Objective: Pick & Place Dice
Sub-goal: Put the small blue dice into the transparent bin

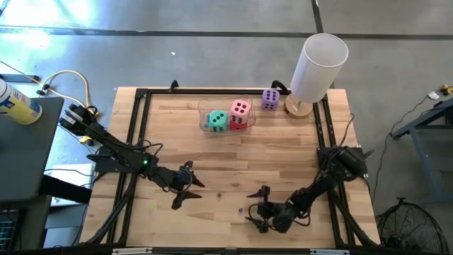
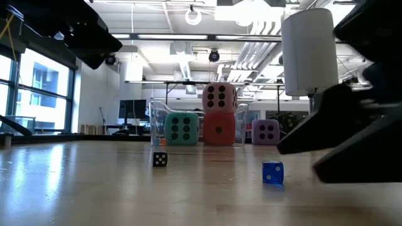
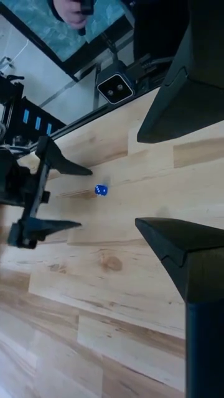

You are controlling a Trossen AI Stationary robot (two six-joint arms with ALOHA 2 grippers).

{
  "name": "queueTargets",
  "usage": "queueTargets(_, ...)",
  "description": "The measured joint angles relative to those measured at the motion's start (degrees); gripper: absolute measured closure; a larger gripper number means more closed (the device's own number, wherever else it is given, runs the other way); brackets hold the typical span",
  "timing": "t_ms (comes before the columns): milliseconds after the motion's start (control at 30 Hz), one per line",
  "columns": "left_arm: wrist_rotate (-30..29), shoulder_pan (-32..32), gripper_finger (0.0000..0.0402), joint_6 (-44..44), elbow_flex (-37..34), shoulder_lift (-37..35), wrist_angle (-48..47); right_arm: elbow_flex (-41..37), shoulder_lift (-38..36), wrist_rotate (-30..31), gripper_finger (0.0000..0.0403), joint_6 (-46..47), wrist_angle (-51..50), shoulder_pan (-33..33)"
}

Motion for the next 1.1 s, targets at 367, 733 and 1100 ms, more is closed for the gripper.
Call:
queueTargets(367, 0.00, -0.35, 0.0200, -2.00, 0.02, 0.00, 0.02, 0.07, 4.20, -7.64, 0.0014, 0.02, 4.59, -4.49)
queueTargets(733, 0.00, -0.35, 0.0200, -5.48, 0.02, 0.00, 0.30, 0.13, 5.06, -9.15, 0.0114, -2.65, 5.44, -4.41)
queueTargets(1100, -0.02, -0.35, 0.0200, -5.46, 0.02, 0.00, 4.81, 0.02, 5.15, -9.82, 0.0162, -4.16, 7.04, -5.79)
